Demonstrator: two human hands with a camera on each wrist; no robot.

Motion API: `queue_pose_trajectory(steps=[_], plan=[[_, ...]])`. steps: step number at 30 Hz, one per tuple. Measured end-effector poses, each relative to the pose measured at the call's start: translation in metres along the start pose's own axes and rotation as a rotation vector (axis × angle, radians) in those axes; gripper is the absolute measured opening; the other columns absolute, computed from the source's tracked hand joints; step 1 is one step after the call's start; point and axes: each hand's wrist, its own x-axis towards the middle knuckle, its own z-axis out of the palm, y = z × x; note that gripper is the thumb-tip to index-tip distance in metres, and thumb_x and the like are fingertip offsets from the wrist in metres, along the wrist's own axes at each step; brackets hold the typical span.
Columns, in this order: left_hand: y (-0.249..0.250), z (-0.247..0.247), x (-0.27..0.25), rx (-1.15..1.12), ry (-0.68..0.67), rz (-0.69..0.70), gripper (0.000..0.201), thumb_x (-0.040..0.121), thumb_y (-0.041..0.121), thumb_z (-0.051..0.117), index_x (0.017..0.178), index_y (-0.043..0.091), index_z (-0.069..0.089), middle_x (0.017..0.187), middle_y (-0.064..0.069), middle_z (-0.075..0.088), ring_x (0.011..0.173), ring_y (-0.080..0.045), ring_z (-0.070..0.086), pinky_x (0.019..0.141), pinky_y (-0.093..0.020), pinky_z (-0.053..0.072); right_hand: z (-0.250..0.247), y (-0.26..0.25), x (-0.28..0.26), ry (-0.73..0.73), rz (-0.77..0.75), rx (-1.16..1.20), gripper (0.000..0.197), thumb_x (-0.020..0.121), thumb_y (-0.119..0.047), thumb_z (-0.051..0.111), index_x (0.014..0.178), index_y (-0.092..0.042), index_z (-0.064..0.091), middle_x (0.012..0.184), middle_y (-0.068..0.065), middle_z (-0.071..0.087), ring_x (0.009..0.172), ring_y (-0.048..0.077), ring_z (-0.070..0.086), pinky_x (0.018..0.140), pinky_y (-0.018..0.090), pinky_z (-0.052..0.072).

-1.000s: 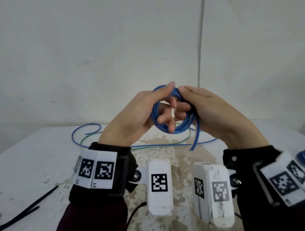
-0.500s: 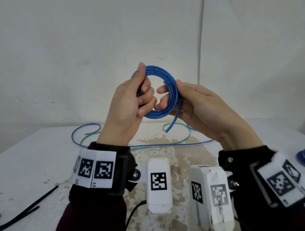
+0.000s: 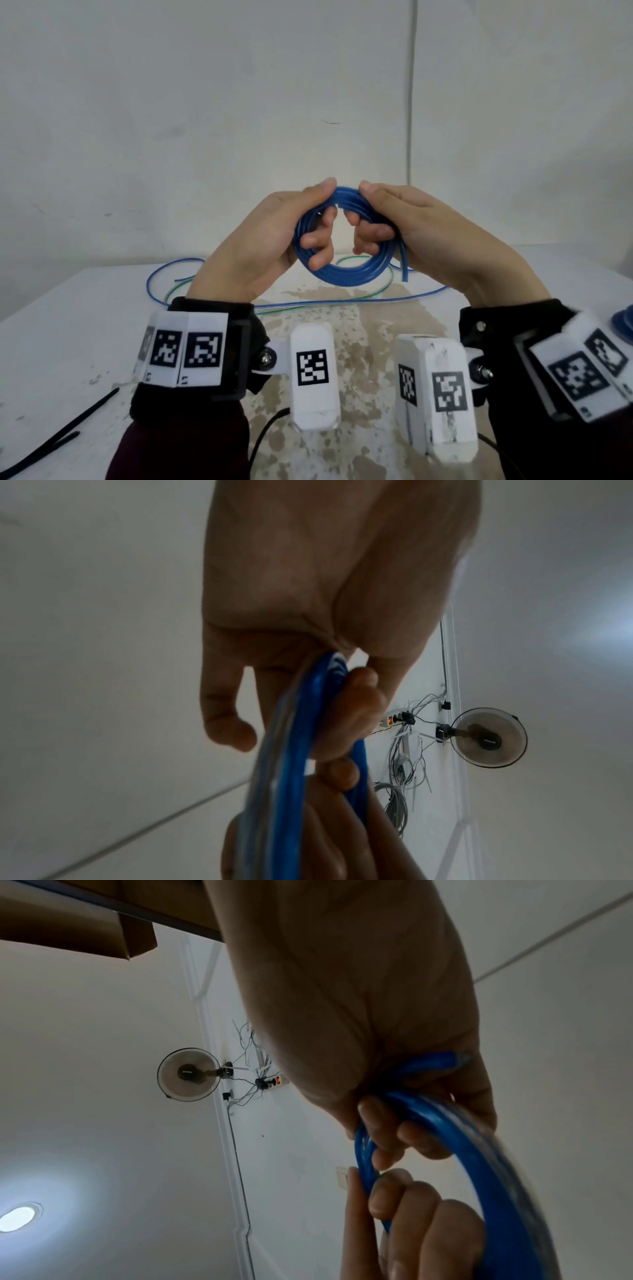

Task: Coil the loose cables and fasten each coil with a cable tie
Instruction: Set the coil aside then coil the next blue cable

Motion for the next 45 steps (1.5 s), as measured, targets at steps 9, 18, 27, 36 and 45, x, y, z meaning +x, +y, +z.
queue_pose_trajectory(steps=[9, 18, 27, 36, 45], plan=[[-0.004, -0.003, 0.002, -0.037, 0.221, 0.15, 0.039, 0.101, 0.034, 0.038, 0.068, 0.014, 0.038, 0.052, 0.007, 0.022, 0.043, -0.009, 0.018, 0.051, -0.024, 0.013, 0.011, 0.002, 0.005, 0.118, 0.065, 0.05, 0.038, 0.104, -0.024, 0.031, 0.102, -0.009, 0.066, 0.08, 0.007, 0.07, 0.078, 0.016, 0.065, 0.08, 0.035, 0.058], [-0.003, -0.005, 0.004, -0.175, 0.357, 0.203, 0.04, 0.102, 0.037, 0.037, 0.068, 0.015, 0.039, 0.053, 0.006, 0.022, 0.044, -0.01, 0.016, 0.06, -0.031, 0.012, 0.012, 0.002, 0.003, 0.025, 0.042, 0.085, 0.036, 0.103, -0.028, 0.032, 0.116, -0.01, 0.061, 0.103, 0.008, 0.072, 0.096, 0.018, 0.067, 0.089, 0.036, 0.055], [0.0, -0.011, 0.003, -0.167, 0.304, 0.179, 0.04, 0.1, 0.035, 0.04, 0.066, 0.015, 0.04, 0.048, 0.007, 0.02, 0.039, -0.009, 0.018, 0.056, -0.026, 0.027, 0.011, 0.003, 0.006, 0.084, 0.015, 0.122, 0.04, 0.104, -0.027, 0.03, 0.102, -0.006, 0.064, 0.095, 0.011, 0.073, 0.09, 0.021, 0.069, 0.079, 0.034, 0.058], [-0.002, -0.016, -0.006, 0.204, 0.088, 0.002, 0.037, 0.095, 0.031, 0.051, 0.065, 0.012, 0.042, 0.045, 0.007, 0.019, 0.037, -0.011, 0.017, 0.043, -0.022, 0.034, -0.005, -0.004, 0.007, 0.335, -0.017, 0.439, 0.032, 0.1, -0.016, 0.037, 0.072, -0.012, 0.051, 0.061, -0.002, 0.053, 0.06, 0.014, 0.059, 0.068, 0.028, 0.057], [0.002, -0.017, -0.006, 0.008, 0.189, 0.092, 0.039, 0.098, 0.032, 0.046, 0.065, 0.013, 0.04, 0.05, 0.005, 0.017, 0.039, -0.01, 0.016, 0.042, -0.021, 0.03, 0.0, -0.002, 0.004, 0.225, 0.009, 0.221, 0.015, 0.096, -0.021, 0.051, 0.083, -0.013, 0.051, 0.078, 0.005, 0.061, 0.076, 0.021, 0.068, 0.073, 0.043, 0.059]])
